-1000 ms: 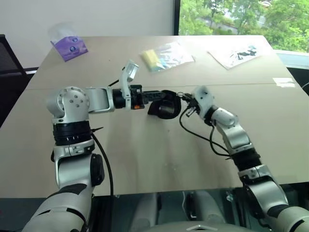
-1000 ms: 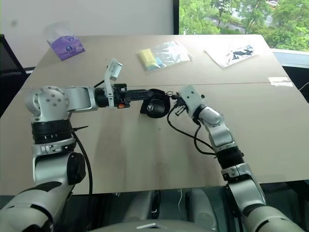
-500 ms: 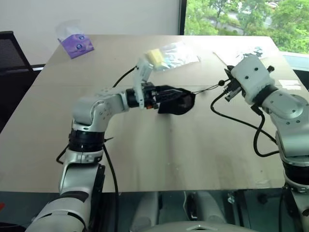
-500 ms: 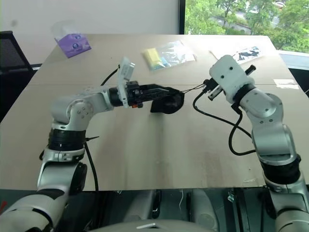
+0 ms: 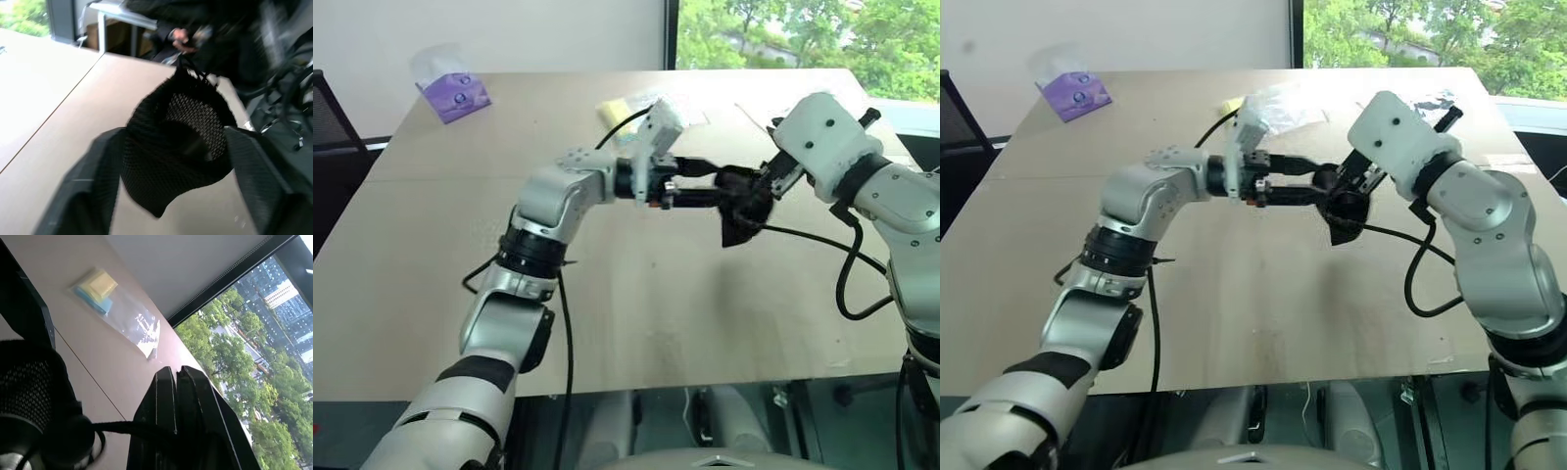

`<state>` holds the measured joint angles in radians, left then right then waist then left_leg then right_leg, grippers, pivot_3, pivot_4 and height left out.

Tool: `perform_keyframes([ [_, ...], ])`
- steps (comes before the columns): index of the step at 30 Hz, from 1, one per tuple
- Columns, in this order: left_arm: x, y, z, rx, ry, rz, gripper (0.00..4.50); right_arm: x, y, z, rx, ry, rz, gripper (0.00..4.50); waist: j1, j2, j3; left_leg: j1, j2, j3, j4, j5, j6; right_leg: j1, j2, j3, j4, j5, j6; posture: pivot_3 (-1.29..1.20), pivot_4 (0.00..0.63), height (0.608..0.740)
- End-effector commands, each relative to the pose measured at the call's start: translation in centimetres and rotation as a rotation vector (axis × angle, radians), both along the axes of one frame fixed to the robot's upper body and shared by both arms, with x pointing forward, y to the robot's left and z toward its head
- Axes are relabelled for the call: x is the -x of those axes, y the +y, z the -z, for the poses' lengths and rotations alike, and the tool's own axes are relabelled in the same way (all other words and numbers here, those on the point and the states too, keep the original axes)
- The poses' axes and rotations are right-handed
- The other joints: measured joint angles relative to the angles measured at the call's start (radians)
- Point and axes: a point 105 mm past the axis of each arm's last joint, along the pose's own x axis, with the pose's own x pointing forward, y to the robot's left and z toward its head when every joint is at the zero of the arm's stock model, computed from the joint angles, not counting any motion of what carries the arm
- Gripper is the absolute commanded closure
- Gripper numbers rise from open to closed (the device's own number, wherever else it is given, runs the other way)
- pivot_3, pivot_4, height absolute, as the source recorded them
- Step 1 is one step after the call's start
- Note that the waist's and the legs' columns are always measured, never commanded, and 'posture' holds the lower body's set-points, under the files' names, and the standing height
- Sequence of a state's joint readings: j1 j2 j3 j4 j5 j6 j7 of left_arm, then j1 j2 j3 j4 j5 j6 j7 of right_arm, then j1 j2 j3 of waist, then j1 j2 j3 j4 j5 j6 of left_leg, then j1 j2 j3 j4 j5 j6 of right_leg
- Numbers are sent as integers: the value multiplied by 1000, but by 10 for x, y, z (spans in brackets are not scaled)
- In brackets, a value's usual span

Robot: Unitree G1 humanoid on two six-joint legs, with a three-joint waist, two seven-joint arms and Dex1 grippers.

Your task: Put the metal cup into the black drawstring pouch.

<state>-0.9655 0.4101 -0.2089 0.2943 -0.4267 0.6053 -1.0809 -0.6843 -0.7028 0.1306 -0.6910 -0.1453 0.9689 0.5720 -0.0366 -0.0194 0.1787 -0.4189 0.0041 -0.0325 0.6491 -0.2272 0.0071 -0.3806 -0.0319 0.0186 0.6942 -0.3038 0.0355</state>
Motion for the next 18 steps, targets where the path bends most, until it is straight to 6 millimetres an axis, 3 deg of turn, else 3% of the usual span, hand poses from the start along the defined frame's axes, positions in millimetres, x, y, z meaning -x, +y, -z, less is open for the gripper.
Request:
perform_keyframes([
  [1, -14, 23, 19, -81, -53, -88, 65, 8, -10, -21, -23, -82, 29, 4500, 1, 0, 0, 0, 0, 0, 0, 0, 0, 0, 0, 0, 0, 0, 0, 0, 150, 740],
  [4, 0, 8, -16, 65, -56, -14, 65, 9, -9, -23, -27, -80, 20, 4500, 10, 0, 0, -2, 0, -1, 0, 0, 0, -1, -1, -1, 0, 0, 0, 0, 150, 740],
  [7, 21, -7, -47, 184, -34, 86, 65, 8, -4, -24, -30, -77, -10, 4500, 28, 0, 0, -14, 0, -5, 5, 0, 0, -9, -1, -2, 1, 0, 0, 0, 150, 740],
  [14, 34, -28, -72, 228, -88, 115, 65, 8, 9, -25, -24, -72, -70, 4500, 20, 0, 0, -15, 0, -1, 4, 3, -4, -13, -1, -1, 3, 0, 0, 0, 150, 740],
  [18, 37, -42, -68, 206, -119, 129, 65, 9, 15, -29, -29, -79, -93, 4500, 20, 0, 0, -15, 0, -1, 4, 3, -4, -13, 0, -1, 3, 0, 0, 0, 150, 740],
])
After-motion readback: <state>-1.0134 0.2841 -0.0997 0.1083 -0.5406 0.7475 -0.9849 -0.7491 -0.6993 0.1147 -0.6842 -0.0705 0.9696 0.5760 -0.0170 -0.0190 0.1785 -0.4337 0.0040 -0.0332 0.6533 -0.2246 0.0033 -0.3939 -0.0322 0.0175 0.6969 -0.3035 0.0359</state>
